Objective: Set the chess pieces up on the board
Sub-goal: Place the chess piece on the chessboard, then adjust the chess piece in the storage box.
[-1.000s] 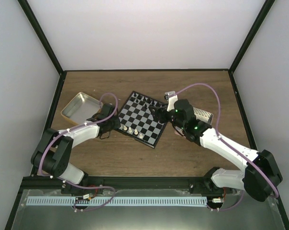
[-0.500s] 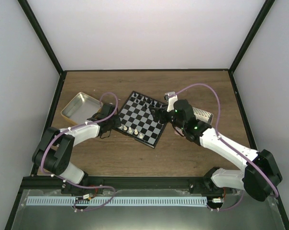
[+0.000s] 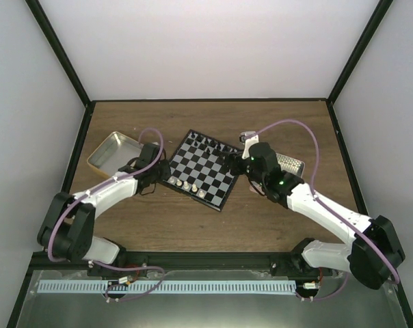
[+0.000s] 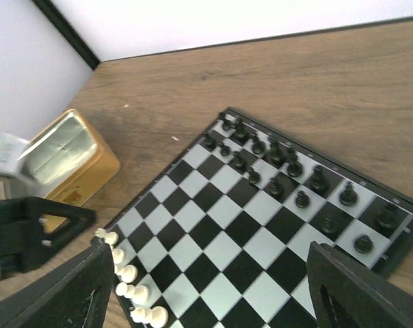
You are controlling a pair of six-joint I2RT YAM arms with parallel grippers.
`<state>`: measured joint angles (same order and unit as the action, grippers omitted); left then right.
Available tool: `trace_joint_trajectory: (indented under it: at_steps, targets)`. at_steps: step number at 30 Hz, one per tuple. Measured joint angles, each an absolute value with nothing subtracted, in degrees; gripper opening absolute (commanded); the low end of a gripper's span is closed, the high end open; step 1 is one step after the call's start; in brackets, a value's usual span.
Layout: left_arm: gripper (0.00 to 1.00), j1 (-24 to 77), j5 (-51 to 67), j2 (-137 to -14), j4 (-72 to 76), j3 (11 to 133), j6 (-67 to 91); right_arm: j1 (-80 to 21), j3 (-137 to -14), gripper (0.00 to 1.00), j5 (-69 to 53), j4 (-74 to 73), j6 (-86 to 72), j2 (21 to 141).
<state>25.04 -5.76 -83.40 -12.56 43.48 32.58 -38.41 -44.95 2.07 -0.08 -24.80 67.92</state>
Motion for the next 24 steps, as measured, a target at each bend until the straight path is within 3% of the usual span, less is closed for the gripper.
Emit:
trace_joint_trajectory:
  at_steps: [7,13,17,24]
  targets:
    - [0.57,25.04,-9.08,-71.88,-16.38,46.87,33.04,-30.33,-45.06,0.74,6.26,-8.86,-30.06,67.31]
    - [0.6,25.04,-9.5,-61.8,-15.59,47.72,30.74,-19.0,-45.21,0.74,7.03,-18.0,-31.35,69.3]
    - [0.61,25.04,-8.38,-60.03,-15.49,47.72,28.36,-16.6,-45.3,0.73,7.46,-22.44,-30.04,73.58]
    - [0.58,25.04,-6.61,-59.99,-15.49,47.72,26.02,-16.62,-50.15,0.51,4.36,-26.98,-25.15,85.1]
